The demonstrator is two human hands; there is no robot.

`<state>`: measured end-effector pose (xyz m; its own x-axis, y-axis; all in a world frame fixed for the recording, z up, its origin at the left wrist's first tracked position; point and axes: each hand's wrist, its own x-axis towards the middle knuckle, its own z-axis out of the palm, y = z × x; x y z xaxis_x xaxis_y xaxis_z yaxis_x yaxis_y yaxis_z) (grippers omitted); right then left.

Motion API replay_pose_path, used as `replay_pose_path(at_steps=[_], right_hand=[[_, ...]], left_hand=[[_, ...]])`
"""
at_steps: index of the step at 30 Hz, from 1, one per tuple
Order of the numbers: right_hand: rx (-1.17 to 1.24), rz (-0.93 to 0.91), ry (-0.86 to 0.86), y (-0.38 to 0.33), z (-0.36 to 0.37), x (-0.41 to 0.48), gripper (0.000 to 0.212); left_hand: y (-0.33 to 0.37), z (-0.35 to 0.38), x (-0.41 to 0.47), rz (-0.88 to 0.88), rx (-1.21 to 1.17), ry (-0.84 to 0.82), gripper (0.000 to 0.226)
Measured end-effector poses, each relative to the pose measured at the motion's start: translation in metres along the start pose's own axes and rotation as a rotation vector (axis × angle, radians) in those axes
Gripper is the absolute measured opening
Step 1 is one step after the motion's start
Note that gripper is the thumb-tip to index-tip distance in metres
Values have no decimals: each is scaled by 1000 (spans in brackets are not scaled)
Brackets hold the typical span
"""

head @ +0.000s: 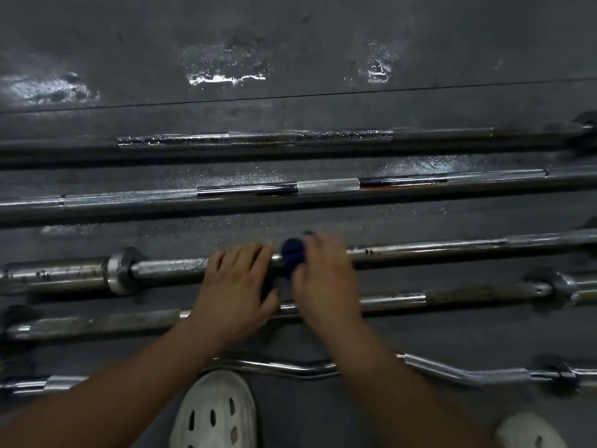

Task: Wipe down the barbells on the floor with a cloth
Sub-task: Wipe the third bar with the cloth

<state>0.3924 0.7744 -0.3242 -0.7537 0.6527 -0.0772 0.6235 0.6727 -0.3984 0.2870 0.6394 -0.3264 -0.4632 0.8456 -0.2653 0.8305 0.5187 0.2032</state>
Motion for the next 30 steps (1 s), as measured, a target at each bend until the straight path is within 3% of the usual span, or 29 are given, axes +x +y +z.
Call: replay_pose_path(at_steps=[2,7,13,18,20,23,24,26,30], right_hand=[[23,-136,-77,-3,3,-4,46],[-13,195,133,57,-22,1,40],[77,224,221,71,-36,14,47],[108,386,336,75,-31,12,42],[60,293,283,56,-19,9,41],[26,-88,68,36,-8,15,46],[24,-138,61,39,-11,21,46],[52,-3,170,59,-21,28,45],[145,527,355,74,-26,19,42]], left_hand=[[-2,5,-4,16,-8,-14,77],[-15,14,-11,94,9,-27,77],[-22,2,6,59,3,-38,80],[-16,12,-7,59,28,-28,83],[-20,14,-5,86,46,-17,83],[-27,7,9,92,28,-5,77],[-29,4,12,89,13,0,76],[-31,1,12,69,-27,25,74],[-25,8,2,64,2,19,78]])
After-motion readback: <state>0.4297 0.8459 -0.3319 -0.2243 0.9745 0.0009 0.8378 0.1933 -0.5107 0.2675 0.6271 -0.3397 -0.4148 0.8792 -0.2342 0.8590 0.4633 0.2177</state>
